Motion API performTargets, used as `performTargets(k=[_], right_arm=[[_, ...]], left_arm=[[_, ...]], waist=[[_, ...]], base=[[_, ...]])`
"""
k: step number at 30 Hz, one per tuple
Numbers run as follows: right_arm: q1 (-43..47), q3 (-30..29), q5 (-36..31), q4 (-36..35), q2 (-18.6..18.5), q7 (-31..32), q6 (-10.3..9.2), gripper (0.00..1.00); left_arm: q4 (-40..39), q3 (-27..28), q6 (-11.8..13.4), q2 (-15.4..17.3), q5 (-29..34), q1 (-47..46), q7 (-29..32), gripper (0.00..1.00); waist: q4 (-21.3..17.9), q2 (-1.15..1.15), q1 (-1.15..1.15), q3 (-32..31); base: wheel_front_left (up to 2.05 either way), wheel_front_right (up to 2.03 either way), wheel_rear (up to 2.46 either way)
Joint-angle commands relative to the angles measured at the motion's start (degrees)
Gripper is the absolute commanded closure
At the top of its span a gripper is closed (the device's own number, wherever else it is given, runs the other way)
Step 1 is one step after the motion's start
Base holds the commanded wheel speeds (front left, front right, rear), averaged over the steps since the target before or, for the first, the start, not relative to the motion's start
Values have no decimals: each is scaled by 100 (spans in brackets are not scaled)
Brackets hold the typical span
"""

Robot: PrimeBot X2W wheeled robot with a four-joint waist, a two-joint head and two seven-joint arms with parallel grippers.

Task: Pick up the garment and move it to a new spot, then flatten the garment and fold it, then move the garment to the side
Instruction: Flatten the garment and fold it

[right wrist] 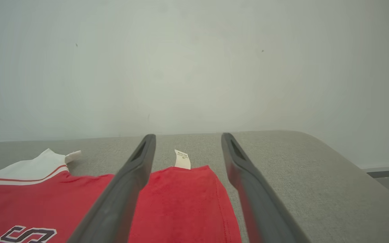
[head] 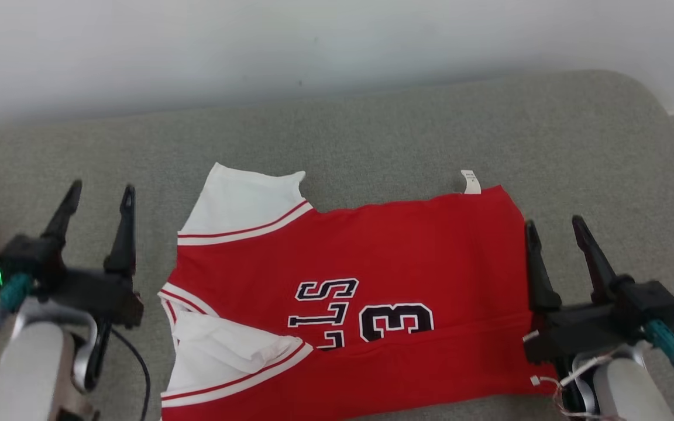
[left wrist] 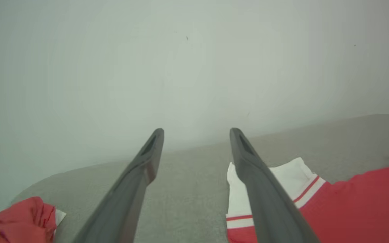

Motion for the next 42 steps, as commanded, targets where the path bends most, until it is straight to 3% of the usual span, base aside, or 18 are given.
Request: performTargets(k=[1, 9, 14, 26, 33, 34, 35, 36, 42], right_arm=[[-242, 40, 45, 68, -24, -2, -14, 0], [-1209, 311, 99, 552, 73, -2, -14, 0], [-1578, 457, 165, 731, 116, -3, -14, 0], [-1790, 600, 174, 805, 142, -2, -14, 0], [-1855, 651, 195, 831, 103, -2, -14, 0], [-1865, 651, 200, 841, 90, -2, -14, 0], [-1876, 652, 185, 847, 91, -3, -14, 0], [-1892, 650, 159, 862, 81, -2, -14, 0], [-2020, 731, 278, 1400, -109, -2, -14, 0]], left_arm=[[116, -215, 14, 170, -209, -339, 100, 0], [667, -1495, 11, 1129, -1595, -1868, 1289, 0], [1017, -2061, 11, 1456, -2146, -2417, 1833, 0], [2094, -2743, 11, 1561, -2583, -3182, 2059, 0], [2629, -2961, 10, 1363, -2816, -3423, 2218, 0], [2646, -3022, 9, 1343, -2842, -3447, 2227, 8], [2682, -3042, 10, 1350, -2854, -3487, 2161, 92], [2743, -3040, 11, 1358, -2865, -3534, 2085, 100], [2693, -3243, 10, 1332, -2909, -3551, 1474, 100]], waist=[[-358, 0, -1, 538], [-832, 0, -1, 1204], [-1034, 0, -1, 1440], [-1254, 0, -1, 1729], [-1292, 0, -1, 1810], [-1287, 0, -1, 1822], [-1280, 0, -1, 1829], [-1267, 0, -1, 1827], [-1075, 0, -1, 1647]], base=[[0, 0, 0], [0, 0, 0], [0, 0, 0], [0, 0, 0], [0, 0, 0], [0, 0, 0], [0, 0, 0], [0, 0, 0], [0, 0, 0]])
